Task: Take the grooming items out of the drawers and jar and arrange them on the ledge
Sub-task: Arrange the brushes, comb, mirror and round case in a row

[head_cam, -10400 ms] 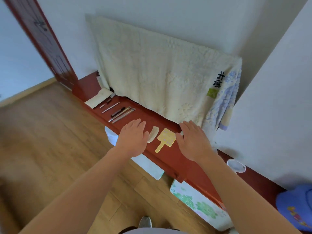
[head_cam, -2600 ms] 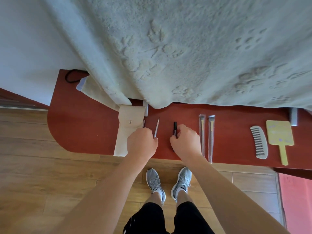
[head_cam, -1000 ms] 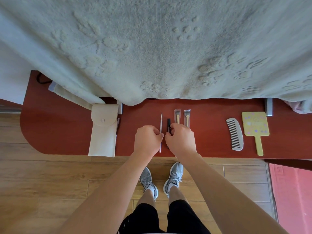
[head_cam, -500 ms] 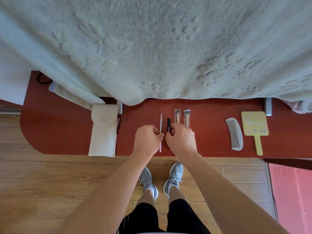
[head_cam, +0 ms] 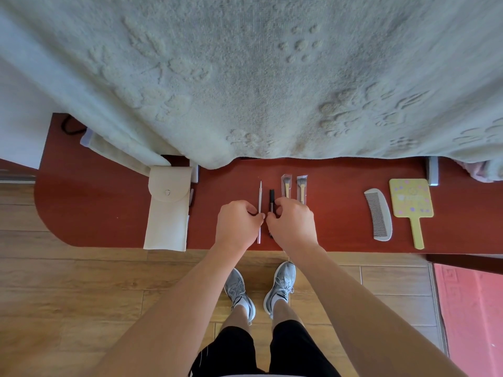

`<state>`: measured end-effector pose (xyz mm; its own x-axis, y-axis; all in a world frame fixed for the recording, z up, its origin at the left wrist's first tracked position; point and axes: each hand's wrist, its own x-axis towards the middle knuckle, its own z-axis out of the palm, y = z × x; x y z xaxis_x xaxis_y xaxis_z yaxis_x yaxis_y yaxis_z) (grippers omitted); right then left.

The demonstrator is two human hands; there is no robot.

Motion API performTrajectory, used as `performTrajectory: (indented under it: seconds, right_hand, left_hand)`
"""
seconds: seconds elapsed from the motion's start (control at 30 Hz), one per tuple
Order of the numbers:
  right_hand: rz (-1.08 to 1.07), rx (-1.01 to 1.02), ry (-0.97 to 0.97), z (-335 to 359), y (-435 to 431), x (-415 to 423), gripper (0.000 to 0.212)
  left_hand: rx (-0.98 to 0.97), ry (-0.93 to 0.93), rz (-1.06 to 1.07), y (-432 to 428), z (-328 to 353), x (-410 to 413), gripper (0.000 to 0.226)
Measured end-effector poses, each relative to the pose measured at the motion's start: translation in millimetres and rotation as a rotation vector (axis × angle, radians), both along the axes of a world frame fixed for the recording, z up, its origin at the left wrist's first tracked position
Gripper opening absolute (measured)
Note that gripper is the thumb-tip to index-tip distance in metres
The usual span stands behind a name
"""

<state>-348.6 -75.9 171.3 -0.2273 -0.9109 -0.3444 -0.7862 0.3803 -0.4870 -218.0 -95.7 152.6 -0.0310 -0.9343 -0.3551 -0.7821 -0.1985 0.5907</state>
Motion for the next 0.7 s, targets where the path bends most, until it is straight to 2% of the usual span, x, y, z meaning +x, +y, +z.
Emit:
performTrajectory:
  seconds: [0.2,0.57,0.7]
  right_hand:
    - [-0.015,-0.005,-0.012,2,1,1,0.021]
    - [-0.032,-0.032,-0.008,10,0,4,0.013]
    - [-0.013,-0.059,-0.033,15,-2,14,0.018]
  left_hand:
    - [0.013,0.006,0.018,1,1,1,0.025]
    - [-0.024,0.004,0.056,5,8,9,0.028]
    - [-0.035,0.0,0.086,5,12,19,0.027]
